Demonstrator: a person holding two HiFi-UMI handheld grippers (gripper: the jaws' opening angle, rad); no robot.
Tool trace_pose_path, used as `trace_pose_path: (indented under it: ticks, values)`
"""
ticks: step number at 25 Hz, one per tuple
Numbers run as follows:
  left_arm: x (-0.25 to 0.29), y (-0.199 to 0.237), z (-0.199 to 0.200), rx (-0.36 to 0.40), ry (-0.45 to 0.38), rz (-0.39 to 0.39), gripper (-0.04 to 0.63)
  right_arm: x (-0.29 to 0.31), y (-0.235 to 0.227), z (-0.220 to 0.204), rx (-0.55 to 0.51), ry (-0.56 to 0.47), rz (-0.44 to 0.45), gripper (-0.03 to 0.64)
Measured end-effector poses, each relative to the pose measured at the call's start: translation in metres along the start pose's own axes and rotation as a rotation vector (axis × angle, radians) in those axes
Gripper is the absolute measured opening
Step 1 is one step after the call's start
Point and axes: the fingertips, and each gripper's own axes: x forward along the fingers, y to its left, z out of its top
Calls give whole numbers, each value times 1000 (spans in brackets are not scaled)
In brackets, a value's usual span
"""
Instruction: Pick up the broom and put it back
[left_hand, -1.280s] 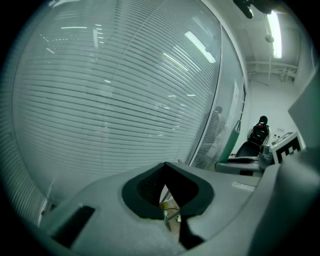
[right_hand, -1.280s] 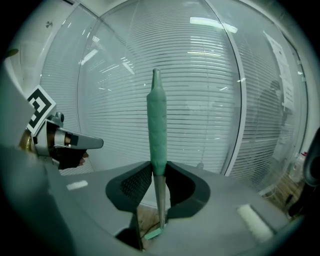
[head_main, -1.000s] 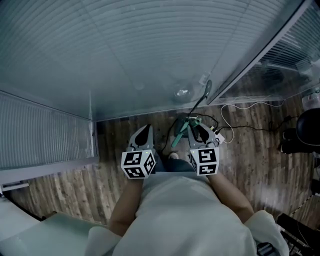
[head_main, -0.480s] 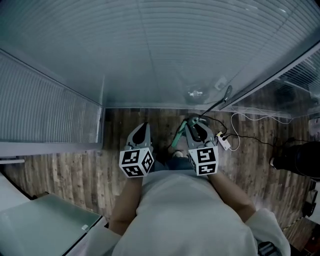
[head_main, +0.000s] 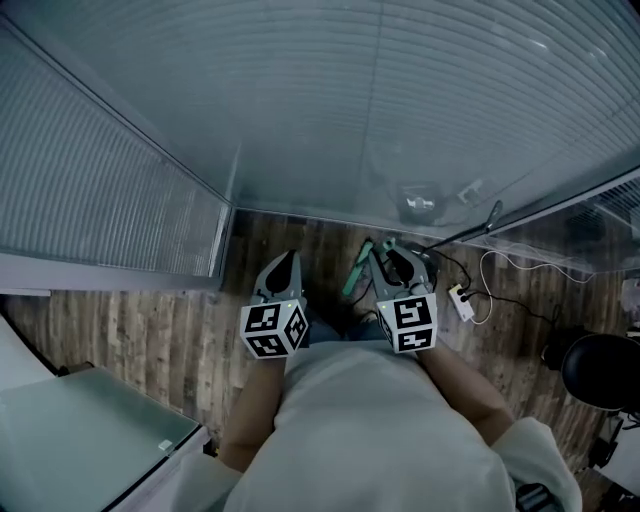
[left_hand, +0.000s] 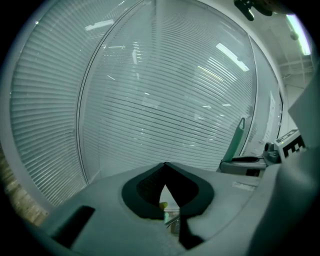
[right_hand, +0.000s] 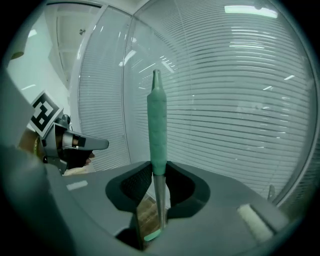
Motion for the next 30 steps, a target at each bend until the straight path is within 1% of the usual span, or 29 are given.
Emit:
trace_pose_path:
  ticks: [8,12,21,25,30]
  values:
    - [-3,78,29,-35,-19,66,8,66,55,27,-34,17,81,97]
    - [-8,111,37,-54,-26,97,8,93,81,36,-52,27,122,97]
    - [-25,182,40,-104,-36,162,8,150,146,45,-99,48,183,97]
    - [-24,213,41,-118,-31,182,8,181,169,51,-109,60,202,97]
    - [-41,241,35,-141,-23,201,8,197,202,51,-123,71,217,97]
